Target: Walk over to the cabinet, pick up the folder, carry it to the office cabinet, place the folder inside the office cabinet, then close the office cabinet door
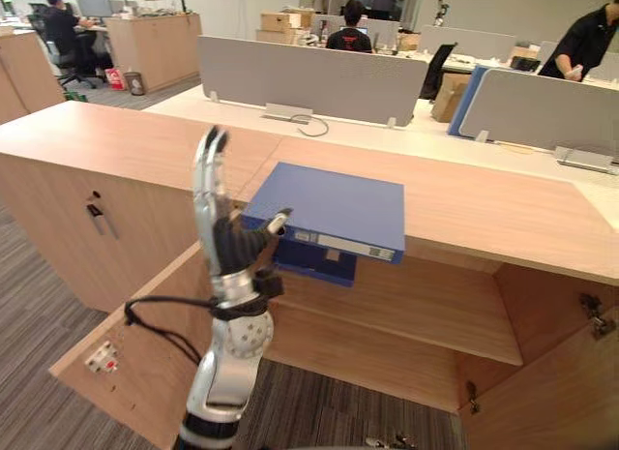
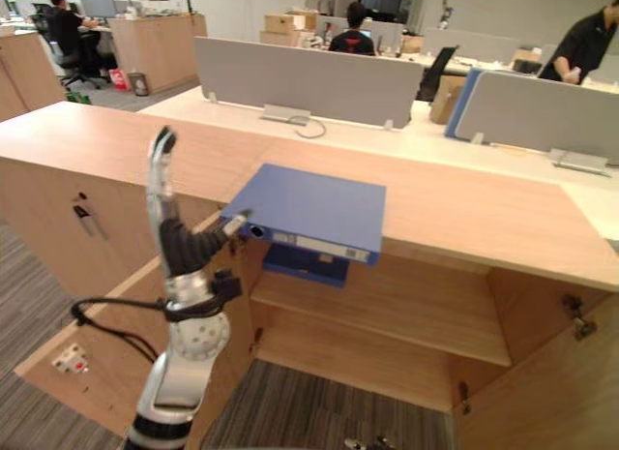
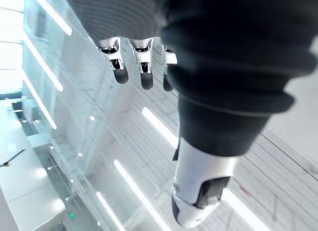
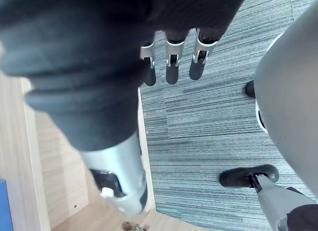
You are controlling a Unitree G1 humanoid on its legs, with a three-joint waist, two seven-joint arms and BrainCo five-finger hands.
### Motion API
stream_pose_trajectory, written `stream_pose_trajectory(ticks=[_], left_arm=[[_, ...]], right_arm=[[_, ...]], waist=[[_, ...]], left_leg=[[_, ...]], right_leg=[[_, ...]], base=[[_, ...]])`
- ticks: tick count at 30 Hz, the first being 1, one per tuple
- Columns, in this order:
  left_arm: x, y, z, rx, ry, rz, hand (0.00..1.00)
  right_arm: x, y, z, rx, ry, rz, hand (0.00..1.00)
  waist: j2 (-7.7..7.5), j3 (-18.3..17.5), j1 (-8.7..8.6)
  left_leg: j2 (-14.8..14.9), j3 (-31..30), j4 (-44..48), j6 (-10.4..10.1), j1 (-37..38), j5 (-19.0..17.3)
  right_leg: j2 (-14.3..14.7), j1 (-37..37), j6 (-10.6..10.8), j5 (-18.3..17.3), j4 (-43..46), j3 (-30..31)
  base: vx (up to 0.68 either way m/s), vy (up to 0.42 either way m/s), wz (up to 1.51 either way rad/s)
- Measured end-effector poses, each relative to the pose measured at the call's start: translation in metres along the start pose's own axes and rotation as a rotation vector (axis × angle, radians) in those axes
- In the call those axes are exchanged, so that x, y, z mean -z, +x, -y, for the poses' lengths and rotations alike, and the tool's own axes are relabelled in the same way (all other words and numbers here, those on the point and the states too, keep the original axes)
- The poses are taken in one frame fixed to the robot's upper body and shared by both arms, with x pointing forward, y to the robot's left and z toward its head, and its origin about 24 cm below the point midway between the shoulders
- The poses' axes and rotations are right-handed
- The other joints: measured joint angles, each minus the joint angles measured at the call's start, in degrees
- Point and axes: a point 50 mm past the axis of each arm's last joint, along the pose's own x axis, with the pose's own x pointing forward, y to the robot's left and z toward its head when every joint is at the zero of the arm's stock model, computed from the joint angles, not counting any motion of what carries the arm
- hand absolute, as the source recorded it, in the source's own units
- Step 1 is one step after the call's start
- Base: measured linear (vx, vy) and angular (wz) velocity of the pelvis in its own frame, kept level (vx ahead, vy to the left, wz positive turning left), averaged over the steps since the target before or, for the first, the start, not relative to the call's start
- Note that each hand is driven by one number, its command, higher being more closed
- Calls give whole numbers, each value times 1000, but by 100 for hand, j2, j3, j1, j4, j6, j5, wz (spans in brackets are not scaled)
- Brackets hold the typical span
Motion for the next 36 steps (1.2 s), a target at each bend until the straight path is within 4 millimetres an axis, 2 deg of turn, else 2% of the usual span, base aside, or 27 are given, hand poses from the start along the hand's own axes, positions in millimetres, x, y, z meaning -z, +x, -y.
stream_pose_trajectory(ticks=[1,5,10,16,22,36], left_arm=[[5,1,6,46,56,26,0],[18,2,17,140,180,68,0],[51,-6,34,335,358,70,0],[80,-18,35,452,474,17,0],[90,-21,32,492,513,9,0],[88,-15,33,478,513,25,0]], right_arm=[[-1,0,-1,-2,-2,4,0],[-3,0,0,0,-12,8,0],[-7,1,2,3,-46,18,0],[-12,2,-1,-11,-72,30,0],[-14,2,-4,-14,-62,36,0],[-17,3,-2,1,-2,30,0]], waist=[[5,-28,-69],[20,-38,-138],[113,-72,-249],[127,-60,-357],[105,-43,-418],[115,60,-492]], left_leg=[[8,43,0,7,9,-8],[78,191,0,-1,1,-22],[130,241,-5,-22,48,-36],[162,225,-5,-57,110,-65],[164,228,-4,-87,141,-92],[173,325,-4,-118,211,-175]], right_leg=[[1,-6,-3,3,-5,44],[42,-93,-38,25,10,214],[116,-113,-72,29,-11,303],[151,-47,-135,-7,-34,303],[158,11,-125,1,-114,304],[169,66,-146,-7,-185,378]], base=[[27,7,-18],[11,4,-22],[-18,-4,-9],[0,0,0],[0,0,0],[2,4,-3]])
